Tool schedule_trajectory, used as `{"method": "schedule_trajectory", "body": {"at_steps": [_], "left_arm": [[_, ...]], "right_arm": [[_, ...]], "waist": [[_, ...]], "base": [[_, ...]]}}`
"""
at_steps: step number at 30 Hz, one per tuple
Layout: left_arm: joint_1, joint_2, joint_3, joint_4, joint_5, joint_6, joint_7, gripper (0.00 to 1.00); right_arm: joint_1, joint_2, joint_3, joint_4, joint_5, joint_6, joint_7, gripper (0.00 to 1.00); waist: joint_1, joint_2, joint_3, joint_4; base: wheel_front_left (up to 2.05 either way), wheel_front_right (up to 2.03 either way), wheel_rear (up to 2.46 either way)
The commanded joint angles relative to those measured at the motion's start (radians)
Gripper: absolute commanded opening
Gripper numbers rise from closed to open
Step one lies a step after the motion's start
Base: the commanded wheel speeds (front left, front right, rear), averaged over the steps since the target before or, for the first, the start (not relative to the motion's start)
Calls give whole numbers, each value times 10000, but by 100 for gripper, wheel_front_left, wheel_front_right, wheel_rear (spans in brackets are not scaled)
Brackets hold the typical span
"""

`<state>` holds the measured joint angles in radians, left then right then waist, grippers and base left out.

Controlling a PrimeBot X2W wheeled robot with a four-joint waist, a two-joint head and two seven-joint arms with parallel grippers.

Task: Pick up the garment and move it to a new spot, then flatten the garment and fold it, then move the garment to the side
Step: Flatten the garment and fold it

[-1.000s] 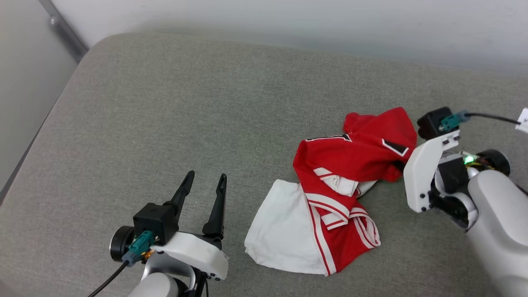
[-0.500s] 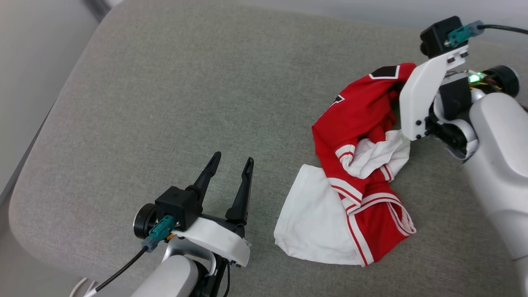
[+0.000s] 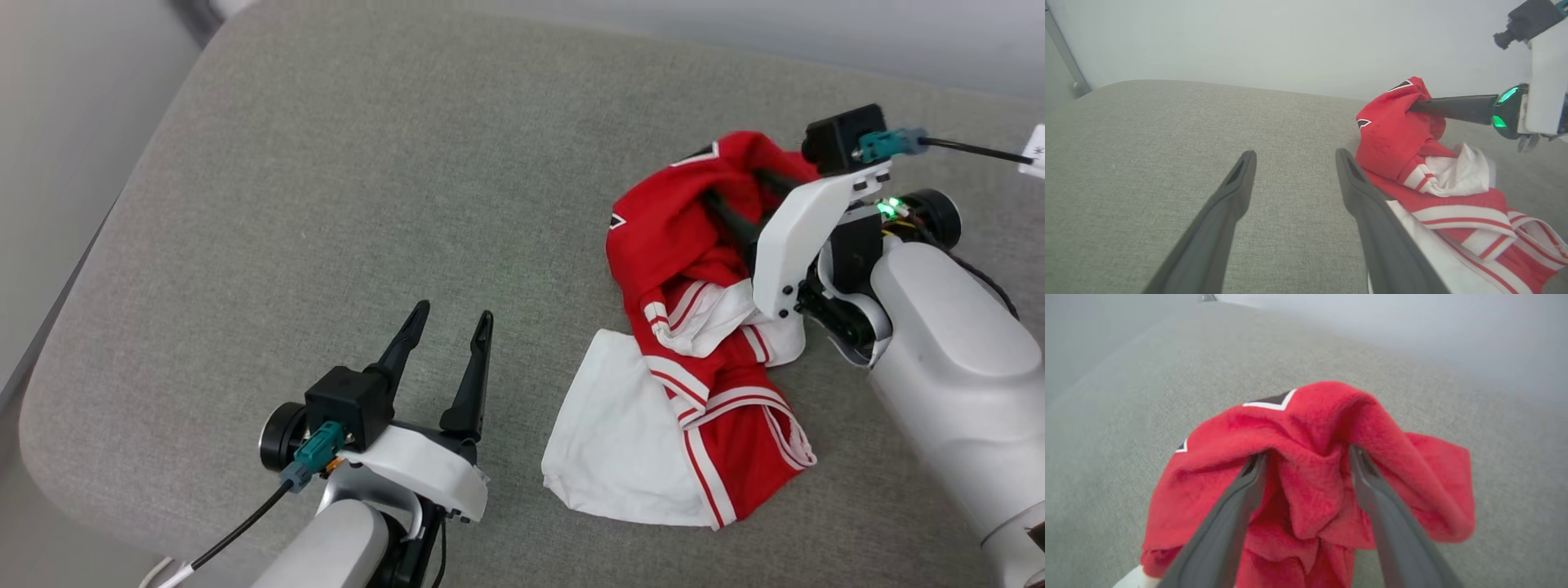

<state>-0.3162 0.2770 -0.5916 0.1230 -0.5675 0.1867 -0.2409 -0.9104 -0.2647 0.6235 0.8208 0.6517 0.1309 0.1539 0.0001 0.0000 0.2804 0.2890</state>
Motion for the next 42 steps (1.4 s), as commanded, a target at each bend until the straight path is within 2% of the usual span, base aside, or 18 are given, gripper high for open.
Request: {"method": "schedule_trajectory", "body": {"at_steps": [1,4,6,14,21,28,29,31,38,42], "left_arm": [[128,80,18,34,-1,64,-27,100],[366,189,42,48,-70,155,27,100],[523,257,50,-11,-86,239,82,100],[1033,570,10,-429,-142,460,405,100],[904,575,-77,-658,-112,456,504,100],[798,477,-84,-636,-169,436,423,100],[792,479,-69,-616,-179,437,406,100],[775,480,-48,-569,-208,437,370,100],[1047,609,66,-486,-281,595,322,100],[1203,720,90,-538,-323,676,363,100]], "right_arm": [[-35,-77,7,-75,195,-3,-381,100],[283,-285,120,-332,538,-3,-781,100],[561,-488,282,-499,799,-3,-548,100],[1365,-949,1060,-1294,1638,-3,2054,100],[1574,-807,1410,-1523,1819,-3,2911,100],[1256,-403,1745,-807,1851,-3,3120,100],[1214,-374,1802,-722,1857,-3,3130,63],[1051,-346,1907,-643,1848,-2,2992,0],[714,-579,2048,-887,1734,-3,2388,0],[864,-899,1649,-1279,1800,-3,2084,0]], "waist": [[-1,0,-341,-158],[-1,0,-815,-341],[-1,0,-1109,-462],[-1,0,-1705,-831],[-1,0,-1515,-688],[-1,0,-1152,-415],[-1,0,-1134,-395],[-1,0,-1122,-375],[-1,0,-1444,-745],[-1,0,-1779,-1096]], "base": [[0,0,0],[0,0,0],[0,0,0],[0,0,0],[0,0,0],[0,0,0],[0,0,0],[0,0,0],[0,0,0],[0,0,0]]}}
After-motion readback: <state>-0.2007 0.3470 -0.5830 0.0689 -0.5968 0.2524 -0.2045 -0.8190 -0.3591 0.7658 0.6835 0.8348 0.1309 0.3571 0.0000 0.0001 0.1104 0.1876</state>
